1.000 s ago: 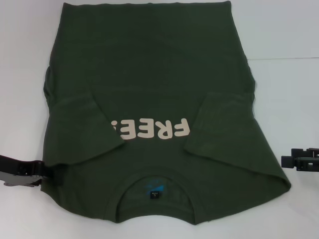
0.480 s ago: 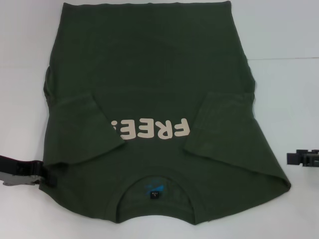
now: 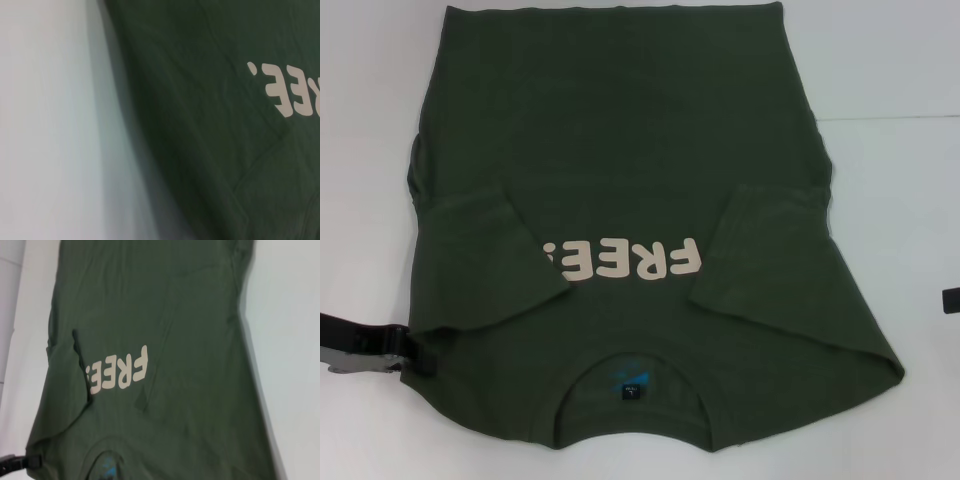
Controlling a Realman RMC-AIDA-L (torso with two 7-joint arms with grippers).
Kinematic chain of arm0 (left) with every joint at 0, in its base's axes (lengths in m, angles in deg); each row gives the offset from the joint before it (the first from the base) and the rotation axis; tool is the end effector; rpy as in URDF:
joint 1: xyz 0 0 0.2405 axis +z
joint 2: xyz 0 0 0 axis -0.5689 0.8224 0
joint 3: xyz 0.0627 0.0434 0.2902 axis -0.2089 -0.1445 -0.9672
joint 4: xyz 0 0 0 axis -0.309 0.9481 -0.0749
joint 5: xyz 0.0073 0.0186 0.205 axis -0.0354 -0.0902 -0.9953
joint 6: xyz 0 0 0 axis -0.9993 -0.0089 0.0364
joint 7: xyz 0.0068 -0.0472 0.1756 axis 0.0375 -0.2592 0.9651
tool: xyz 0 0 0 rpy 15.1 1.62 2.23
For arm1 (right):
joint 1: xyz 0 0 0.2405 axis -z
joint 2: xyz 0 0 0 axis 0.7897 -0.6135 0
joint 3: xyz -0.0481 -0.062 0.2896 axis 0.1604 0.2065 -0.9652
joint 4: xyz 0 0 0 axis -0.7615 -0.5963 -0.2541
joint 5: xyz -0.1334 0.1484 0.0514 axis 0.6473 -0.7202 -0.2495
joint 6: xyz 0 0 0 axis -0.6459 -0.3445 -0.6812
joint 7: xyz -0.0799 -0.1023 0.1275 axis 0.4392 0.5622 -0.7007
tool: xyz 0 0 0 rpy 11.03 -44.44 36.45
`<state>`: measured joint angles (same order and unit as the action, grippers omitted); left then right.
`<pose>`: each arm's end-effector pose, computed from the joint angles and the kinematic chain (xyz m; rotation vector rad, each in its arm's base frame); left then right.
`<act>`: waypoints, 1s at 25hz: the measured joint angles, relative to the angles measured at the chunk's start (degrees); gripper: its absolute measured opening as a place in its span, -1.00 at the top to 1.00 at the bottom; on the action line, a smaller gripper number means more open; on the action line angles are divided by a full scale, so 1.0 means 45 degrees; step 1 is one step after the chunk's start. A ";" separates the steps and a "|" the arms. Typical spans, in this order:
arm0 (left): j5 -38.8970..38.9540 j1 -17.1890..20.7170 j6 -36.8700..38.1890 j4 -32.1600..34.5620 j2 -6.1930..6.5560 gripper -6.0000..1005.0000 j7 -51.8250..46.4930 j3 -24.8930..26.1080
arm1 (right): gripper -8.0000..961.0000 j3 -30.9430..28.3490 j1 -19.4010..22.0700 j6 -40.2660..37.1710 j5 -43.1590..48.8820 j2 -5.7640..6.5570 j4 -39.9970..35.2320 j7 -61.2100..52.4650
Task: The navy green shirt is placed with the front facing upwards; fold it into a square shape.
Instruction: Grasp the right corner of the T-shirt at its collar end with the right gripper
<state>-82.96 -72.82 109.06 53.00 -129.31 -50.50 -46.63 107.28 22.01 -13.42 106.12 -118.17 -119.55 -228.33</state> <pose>-0.3524 0.3718 -0.0137 -2.1967 -1.8744 0.0222 0.3659 0.3466 0.0759 -2.0867 2.0818 0.3305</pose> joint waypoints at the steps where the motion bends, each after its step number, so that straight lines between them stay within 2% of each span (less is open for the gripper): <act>1: 0.0000 0.0000 0.0001 0.0000 0.0002 0.93 0.0004 0.0002 | -0.67 -0.0036 -0.0091 -0.0116 0.0116 0.0010 -0.0068 -0.0184; 11: 0.0023 0.0001 0.0107 0.0039 0.0050 0.93 0.0029 0.0046 | -0.65 0.0319 -0.1078 0.0092 0.1996 -0.0196 0.0322 -0.1032; 19: 0.0023 0.0001 0.0134 0.0003 0.0042 0.93 0.0022 -0.0010 | -0.64 0.0607 -0.1235 0.0882 0.2124 -0.0552 0.0476 -0.1209; 25: 0.0021 0.0002 0.0201 0.0000 0.0038 0.93 0.0018 -0.0024 | -0.63 0.1299 -0.1429 0.1292 0.2130 -0.0650 0.0937 -0.1118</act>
<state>-82.86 -72.81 109.96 53.00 -129.14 -50.42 -46.74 113.13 15.58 -7.60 115.71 -121.10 -115.34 -233.36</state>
